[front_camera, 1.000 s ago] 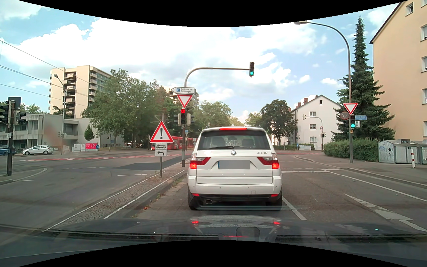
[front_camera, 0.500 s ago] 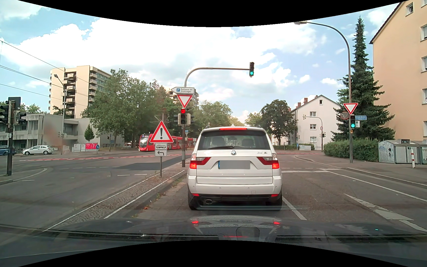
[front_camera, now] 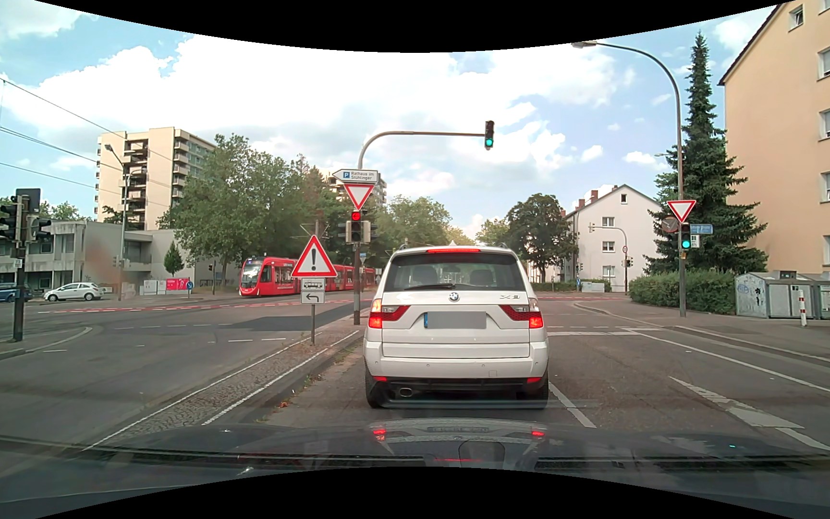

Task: Follow the waypoints while adhering to traffic rules and regulations

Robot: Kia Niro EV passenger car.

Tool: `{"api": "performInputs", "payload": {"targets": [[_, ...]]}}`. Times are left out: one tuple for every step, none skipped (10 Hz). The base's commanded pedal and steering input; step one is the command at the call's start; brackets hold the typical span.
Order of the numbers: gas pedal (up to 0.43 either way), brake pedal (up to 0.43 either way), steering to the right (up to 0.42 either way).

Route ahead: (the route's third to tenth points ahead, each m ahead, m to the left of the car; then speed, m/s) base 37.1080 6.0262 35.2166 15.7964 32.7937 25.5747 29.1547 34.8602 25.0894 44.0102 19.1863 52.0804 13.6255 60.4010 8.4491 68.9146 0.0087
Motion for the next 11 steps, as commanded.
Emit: {"api": "performInputs", "payload": {"targets": [[0.000,0.280,-0.004],[0.000,0.280,-0.004],[0.000,0.280,-0.004],[0.000,0.280,-0.004],[0.000,0.280,-0.004],[0.000,0.280,-0.004],[0.000,0.280,-0.004],[0.000,0.280,-0.004],[0.000,0.280,-0.004],[0.000,0.287,-0.004],[0.000,0.287,-0.004]]}}
